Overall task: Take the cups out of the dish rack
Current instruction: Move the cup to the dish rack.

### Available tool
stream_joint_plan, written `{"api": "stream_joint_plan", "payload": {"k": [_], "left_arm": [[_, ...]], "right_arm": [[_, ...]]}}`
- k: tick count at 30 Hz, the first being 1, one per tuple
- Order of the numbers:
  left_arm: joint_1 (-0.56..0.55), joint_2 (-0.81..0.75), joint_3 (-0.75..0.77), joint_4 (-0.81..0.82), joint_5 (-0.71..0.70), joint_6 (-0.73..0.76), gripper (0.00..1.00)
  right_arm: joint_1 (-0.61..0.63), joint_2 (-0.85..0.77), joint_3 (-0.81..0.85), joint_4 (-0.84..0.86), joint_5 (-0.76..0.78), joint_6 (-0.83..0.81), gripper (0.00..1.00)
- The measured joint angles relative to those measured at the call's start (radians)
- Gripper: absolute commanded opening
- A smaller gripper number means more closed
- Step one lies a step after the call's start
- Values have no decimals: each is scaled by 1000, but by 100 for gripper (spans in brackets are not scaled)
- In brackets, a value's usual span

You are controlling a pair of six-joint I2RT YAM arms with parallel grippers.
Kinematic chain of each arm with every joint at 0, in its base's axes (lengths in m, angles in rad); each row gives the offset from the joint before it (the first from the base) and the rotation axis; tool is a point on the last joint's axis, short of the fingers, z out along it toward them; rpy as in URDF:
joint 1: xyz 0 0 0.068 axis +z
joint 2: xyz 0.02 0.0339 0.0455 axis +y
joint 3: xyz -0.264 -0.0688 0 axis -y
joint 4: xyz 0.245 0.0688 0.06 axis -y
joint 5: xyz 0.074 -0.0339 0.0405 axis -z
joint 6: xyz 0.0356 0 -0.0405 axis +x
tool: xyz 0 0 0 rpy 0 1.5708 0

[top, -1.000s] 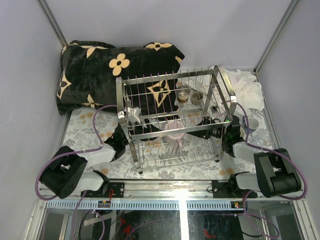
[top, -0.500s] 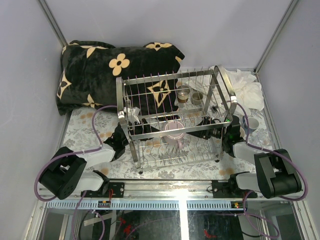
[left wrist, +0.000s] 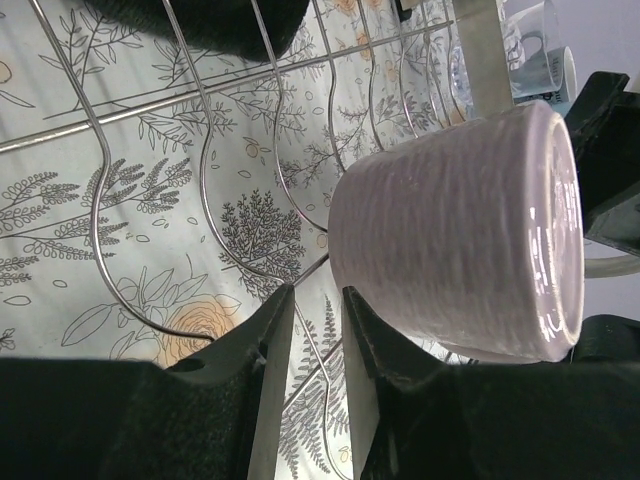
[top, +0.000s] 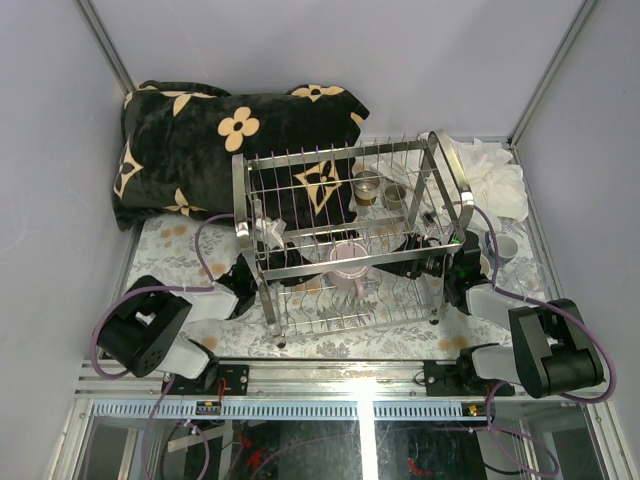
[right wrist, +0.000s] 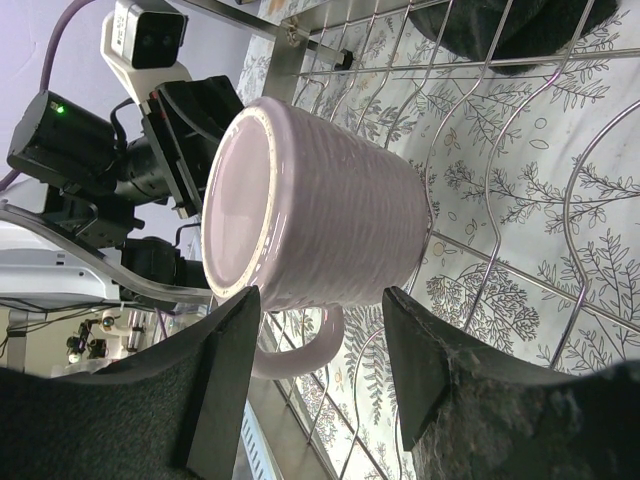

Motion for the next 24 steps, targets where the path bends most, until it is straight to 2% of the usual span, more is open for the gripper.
{"api": "stream_joint_plan", "payload": {"k": [24], "left_arm": [[-82,129,90,42,14,-29,24]], "right_arm": [[3,-8,0,-8,0,-4,60]]}}
